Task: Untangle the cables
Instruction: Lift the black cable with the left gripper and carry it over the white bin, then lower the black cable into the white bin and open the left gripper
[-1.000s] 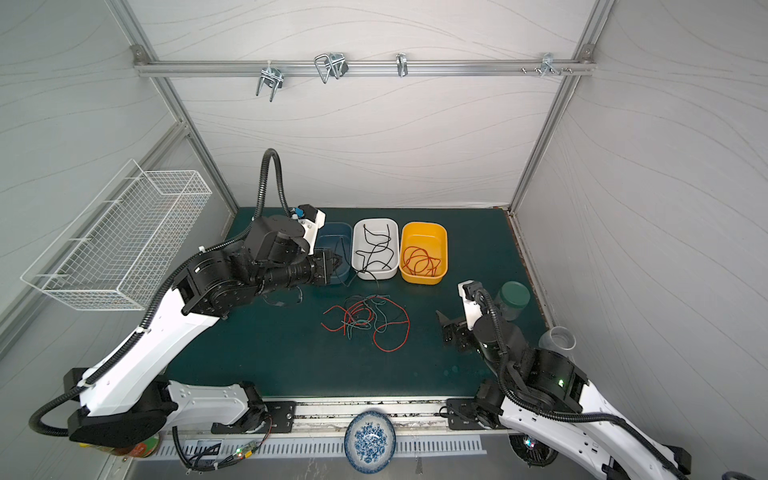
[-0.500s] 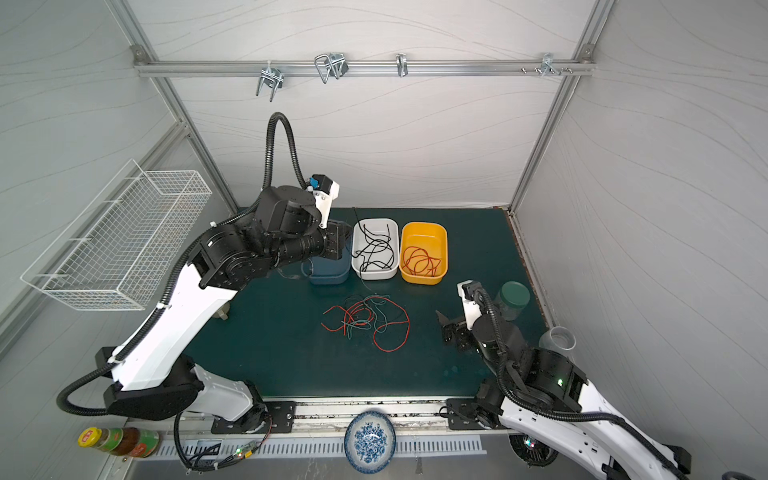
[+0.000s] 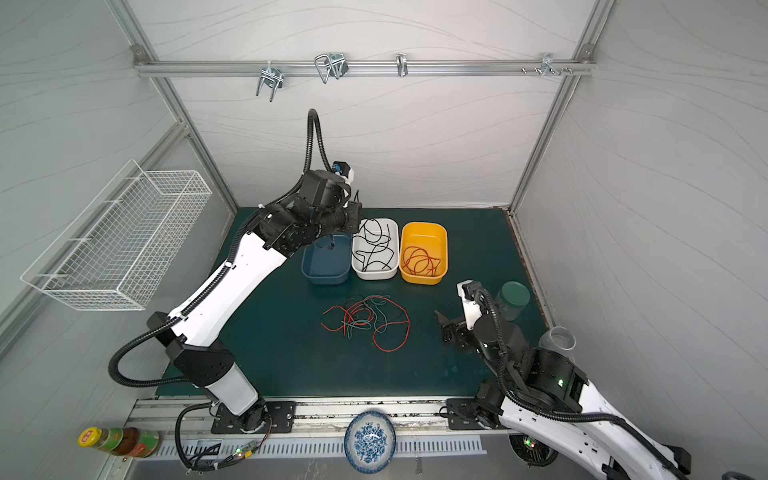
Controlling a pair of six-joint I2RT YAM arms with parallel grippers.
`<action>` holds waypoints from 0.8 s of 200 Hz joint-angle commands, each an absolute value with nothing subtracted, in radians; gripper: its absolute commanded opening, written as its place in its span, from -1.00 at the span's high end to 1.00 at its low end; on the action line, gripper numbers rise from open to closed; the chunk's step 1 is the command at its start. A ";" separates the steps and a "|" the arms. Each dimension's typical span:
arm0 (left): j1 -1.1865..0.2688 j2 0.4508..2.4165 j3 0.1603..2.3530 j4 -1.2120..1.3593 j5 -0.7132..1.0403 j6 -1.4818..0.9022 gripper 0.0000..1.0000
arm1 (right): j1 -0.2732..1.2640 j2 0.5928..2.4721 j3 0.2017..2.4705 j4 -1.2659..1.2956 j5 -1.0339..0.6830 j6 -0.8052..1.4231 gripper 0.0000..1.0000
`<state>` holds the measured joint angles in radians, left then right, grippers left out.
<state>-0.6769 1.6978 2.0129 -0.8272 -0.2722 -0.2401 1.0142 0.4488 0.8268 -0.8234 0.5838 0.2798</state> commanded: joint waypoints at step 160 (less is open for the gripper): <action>-0.619 1.940 1.784 -0.555 -0.263 -0.289 1.00 | 1.020 0.410 0.814 -0.787 0.545 0.265 -0.98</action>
